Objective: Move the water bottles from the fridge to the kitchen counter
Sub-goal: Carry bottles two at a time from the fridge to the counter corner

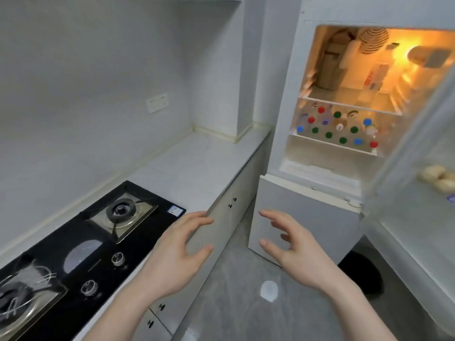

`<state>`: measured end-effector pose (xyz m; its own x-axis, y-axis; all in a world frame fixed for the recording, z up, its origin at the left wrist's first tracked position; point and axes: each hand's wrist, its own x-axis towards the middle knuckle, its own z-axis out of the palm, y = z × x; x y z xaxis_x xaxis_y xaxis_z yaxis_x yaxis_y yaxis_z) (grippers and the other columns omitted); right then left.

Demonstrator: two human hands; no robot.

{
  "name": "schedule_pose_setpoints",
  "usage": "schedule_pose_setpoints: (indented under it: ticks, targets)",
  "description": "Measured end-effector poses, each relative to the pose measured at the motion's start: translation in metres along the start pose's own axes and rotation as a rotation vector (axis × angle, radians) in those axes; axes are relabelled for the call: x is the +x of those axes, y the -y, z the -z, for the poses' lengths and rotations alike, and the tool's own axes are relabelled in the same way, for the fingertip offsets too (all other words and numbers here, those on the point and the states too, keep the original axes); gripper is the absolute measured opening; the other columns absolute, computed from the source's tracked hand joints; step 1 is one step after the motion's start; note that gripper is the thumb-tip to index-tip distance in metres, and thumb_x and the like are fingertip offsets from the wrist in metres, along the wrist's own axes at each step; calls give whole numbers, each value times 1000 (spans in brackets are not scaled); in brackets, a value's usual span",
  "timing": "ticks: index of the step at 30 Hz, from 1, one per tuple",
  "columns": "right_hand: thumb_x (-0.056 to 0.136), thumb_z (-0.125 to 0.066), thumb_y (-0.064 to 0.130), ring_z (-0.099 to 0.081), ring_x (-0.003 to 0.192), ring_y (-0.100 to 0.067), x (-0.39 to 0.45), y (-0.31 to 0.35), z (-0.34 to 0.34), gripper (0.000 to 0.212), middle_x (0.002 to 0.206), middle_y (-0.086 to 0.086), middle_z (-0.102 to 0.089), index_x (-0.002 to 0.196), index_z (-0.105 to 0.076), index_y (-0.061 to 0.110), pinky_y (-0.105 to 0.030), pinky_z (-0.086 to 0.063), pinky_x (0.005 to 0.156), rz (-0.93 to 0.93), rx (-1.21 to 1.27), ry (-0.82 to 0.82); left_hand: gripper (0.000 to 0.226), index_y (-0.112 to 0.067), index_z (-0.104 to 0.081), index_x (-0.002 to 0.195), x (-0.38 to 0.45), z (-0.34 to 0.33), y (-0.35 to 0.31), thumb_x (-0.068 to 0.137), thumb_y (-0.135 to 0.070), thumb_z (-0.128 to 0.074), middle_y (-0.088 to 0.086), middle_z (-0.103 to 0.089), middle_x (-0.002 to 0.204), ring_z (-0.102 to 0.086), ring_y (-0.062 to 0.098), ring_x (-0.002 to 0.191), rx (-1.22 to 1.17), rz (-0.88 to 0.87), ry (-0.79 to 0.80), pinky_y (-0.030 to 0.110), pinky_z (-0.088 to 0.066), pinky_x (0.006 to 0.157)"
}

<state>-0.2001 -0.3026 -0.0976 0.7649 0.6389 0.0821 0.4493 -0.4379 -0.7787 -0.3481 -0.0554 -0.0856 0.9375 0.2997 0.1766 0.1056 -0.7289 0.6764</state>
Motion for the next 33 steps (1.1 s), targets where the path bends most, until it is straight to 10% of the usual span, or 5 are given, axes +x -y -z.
schedule_pose_setpoints:
  ticks: [9,15,33]
  targets:
    - [97,-71,42,-45,133,15,4,-61,68,56,148,41,-41,145,-46,58,-19,-41,110,-167,-15,-205,48,-45,-60,132,121,-63,-41,89,-30,-76,-34,-45,145,-39,-17,134,-49,-206,212,0,-21,106]
    - [96,-71,41,-47,132,13,36,-81,92,57,148,40,-42,145,-47,57,-22,-44,109,-242,-39,-331,47,-43,-59,134,203,-91,-54,91,-33,-73,-32,-43,148,-40,-7,138,-88,-322,317,30,-37,116]
    - [97,-70,43,-49,132,8,168,-85,139,57,151,41,-38,143,-44,62,-27,-46,109,-283,-122,-586,48,-51,-52,135,417,-98,-72,92,-40,-69,-40,-37,148,-47,-4,131,-77,-617,431,35,-50,102]
